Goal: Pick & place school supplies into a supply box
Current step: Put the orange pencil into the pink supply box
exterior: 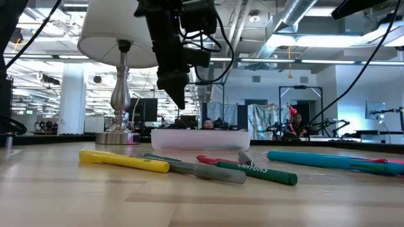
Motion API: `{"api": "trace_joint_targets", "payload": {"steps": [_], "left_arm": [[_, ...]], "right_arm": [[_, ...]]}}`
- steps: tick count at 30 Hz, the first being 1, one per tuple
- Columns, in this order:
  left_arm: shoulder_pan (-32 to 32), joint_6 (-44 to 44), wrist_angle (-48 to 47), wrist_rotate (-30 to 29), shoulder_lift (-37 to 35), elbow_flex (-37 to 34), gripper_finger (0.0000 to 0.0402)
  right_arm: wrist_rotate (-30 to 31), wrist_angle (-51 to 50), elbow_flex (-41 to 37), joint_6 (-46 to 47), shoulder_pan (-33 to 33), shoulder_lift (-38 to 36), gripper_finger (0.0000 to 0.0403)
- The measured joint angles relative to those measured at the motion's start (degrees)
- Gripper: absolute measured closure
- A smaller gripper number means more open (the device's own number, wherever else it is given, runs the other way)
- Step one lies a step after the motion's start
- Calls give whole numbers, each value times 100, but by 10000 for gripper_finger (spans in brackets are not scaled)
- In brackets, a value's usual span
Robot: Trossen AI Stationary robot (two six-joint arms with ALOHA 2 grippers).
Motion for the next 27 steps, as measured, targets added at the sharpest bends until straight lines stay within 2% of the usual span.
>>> {"api": "trace_joint_targets", "payload": {"steps": [5, 8, 13, 18, 21, 25, 27], "left_arm": [[-107, -8, -8, -2, -2, 0, 401], [-174, -84, -84, 68, -2, 0, 401], [-432, -415, -474, 496, -4, 0, 401], [-1051, -674, -589, 500, -9, -113, 401], [-1550, -895, -579, 395, -11, -260, 402], [-2264, -1387, -564, -45, -11, -604, 402], [-2629, -1744, -588, -440, -11, -817, 402]], "right_arm": [[66, -11, 0, -9, -177, 0, 285], [438, -39, -87, -2, -491, -4, 285], [131, -273, -126, -318, -1544, -4, 285], [-274, 344, -127, -1686, -2870, -7, 285], [-959, 1207, -127, -2818, -3684, -7, 285], [-2628, 2464, -127, -4286, -4670, -7, 285], [-3185, 2784, -128, -4717, -5112, -7, 285]]}}
